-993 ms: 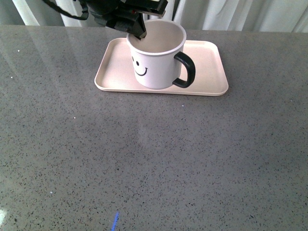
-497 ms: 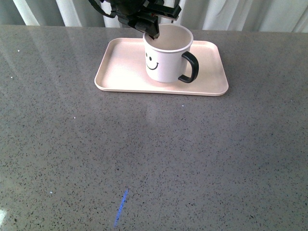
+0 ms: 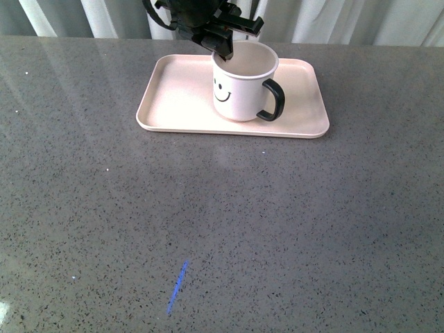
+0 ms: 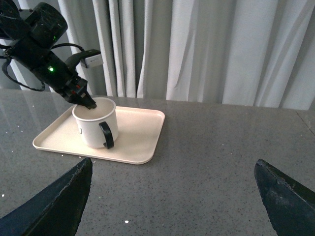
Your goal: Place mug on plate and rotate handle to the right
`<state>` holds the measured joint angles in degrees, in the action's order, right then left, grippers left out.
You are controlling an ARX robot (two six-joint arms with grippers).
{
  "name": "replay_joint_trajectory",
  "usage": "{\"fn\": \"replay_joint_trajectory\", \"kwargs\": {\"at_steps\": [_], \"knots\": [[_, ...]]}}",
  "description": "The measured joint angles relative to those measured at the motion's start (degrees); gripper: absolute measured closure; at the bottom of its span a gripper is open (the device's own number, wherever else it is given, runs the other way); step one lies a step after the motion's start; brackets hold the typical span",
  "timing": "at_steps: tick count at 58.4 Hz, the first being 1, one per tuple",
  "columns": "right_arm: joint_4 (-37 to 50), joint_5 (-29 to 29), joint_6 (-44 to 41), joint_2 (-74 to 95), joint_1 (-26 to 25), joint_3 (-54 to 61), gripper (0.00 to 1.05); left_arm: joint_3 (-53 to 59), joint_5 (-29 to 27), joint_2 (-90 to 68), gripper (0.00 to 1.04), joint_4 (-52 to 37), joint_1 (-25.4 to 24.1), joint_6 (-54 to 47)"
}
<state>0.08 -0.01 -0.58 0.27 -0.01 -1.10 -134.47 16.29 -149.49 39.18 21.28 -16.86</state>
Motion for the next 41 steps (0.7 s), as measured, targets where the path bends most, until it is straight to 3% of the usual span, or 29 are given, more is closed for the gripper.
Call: {"fn": "replay_joint_trajectory", "kwargs": {"at_steps": [26, 36, 41], "knots": [[0.0, 0.0, 0.0, 0.0, 0.0, 0.0, 0.09, -0.8, -0.2, -0.9, 1.03, 0.2, 0.0, -0.3], [0.0, 0.0, 0.0, 0.0, 0.0, 0.0, 0.09, -0.8, 0.0, -0.9, 0.84, 0.2, 0.0, -0.6], [0.0, 0.0, 0.0, 0.0, 0.0, 0.0, 0.09, -0.8, 0.0, -0.9, 0.89, 0.2, 0.0, -0.7]]}}
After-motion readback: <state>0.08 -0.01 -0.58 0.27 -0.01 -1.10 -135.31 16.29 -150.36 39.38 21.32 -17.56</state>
